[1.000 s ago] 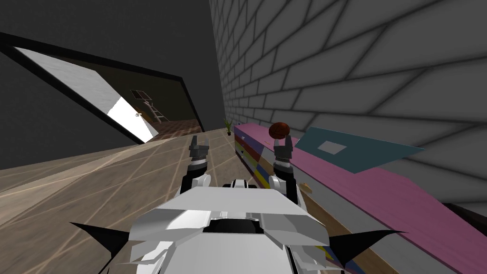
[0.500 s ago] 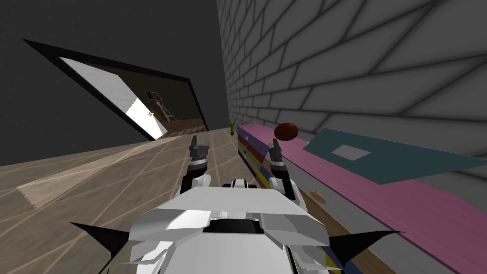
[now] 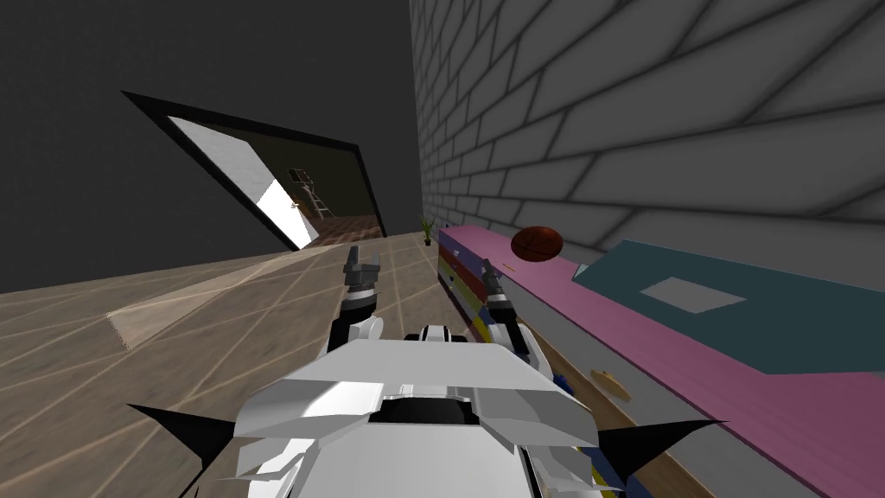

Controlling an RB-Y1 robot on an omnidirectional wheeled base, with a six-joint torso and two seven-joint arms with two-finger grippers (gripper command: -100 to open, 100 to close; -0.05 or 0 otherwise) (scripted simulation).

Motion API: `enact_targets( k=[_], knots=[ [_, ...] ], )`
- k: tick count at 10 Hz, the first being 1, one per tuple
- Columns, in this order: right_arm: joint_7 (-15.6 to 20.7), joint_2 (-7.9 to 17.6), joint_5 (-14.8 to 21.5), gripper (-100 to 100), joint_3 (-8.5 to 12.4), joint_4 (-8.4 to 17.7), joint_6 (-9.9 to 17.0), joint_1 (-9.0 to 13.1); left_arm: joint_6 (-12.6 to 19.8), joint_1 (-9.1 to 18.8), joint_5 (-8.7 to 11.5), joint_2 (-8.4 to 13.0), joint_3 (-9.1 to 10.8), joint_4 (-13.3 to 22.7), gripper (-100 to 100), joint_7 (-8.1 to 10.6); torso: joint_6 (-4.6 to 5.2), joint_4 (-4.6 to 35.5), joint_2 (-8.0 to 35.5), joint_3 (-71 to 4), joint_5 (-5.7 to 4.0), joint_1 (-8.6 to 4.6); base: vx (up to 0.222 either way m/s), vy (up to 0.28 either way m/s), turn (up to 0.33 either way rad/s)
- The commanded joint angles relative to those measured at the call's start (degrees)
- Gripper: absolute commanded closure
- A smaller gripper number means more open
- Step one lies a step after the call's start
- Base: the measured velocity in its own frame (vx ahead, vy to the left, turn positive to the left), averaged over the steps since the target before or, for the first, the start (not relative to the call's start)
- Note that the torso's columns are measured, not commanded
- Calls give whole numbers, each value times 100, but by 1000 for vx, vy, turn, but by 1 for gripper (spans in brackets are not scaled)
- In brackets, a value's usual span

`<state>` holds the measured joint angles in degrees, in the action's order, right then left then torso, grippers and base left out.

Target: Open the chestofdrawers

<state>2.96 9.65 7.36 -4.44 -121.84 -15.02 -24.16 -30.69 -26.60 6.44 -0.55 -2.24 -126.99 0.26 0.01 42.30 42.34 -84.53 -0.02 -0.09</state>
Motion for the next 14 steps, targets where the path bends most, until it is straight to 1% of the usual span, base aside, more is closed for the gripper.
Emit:
enact_targets(
  k=[1,2,3,4,5,6,7,8,9,10,11,12,13,14],
  knots=[
    [84,145,282,-100,-112,394,434,67,0,0,0,0,0,0,0,0,-3,-1,-3,-1,1,7,43,62,250],
    [84,145,282,-100,-112,450,482,67,0,0,0,0,-1,0,0,0,-3,-3,-10,-6,4,16,42,48,70],
    [127,207,426,-100,-171,607,723,103,0,0,0,0,0,0,0,0,2,-3,-8,-6,4,12,54,42,129],
    [127,207,426,-100,-171,667,723,103,0,0,0,0,0,0,0,0,-3,-3,-12,-7,2,7,41,41,83],
    [172,267,577,-100,-234,859,976,139,0,0,0,0,0,0,0,0,1,-2,-4,-3,2,6,43,57,177],
    [172,267,577,-100,-234,892,976,139,0,0,0,0,-1,0,0,0,-4,-2,-5,-2,2,13,36,48,82],
    [219,327,733,-100,-299,1127,1172,177,0,0,0,0,0,0,0,0,1,0,-1,-1,3,8,40,63,173],
    [219,327,733,-100,-299,1127,1237,177,0,0,0,0,-1,0,0,0,-3,-1,-4,-2,3,13,38,47,84],
    [267,387,894,-100,-365,1372,1434,217,0,0,0,0,0,0,0,0,1,-1,-4,-3,2,6,46,54,159],
    [267,387,894,-100,-365,1372,1508,217,0,0,0,0,0,0,0,0,-3,-2,-8,-5,1,9,41,43,99],
    [316,445,1059,-100,-434,1565,1765,259,0,0,0,0,0,0,0,0,0,-2,-6,-4,2,7,45,42,172],
    [316,445,1059,-100,-434,1628,1786,259,0,0,0,0,0,0,0,0,-3,-2,-7,-4,1,8,46,39,108],
    [366,503,1228,-100,-504,1895,1968,303,0,0,0,0,0,0,0,0,0,-2,-6,-4,2,6,64,60,232],
    [366,503,1228,-100,-504,1895,2071,303,0,0,0,0,0,0,0,0,-4,-3,-11,-6,3,15,50,52,74]
  ],
)
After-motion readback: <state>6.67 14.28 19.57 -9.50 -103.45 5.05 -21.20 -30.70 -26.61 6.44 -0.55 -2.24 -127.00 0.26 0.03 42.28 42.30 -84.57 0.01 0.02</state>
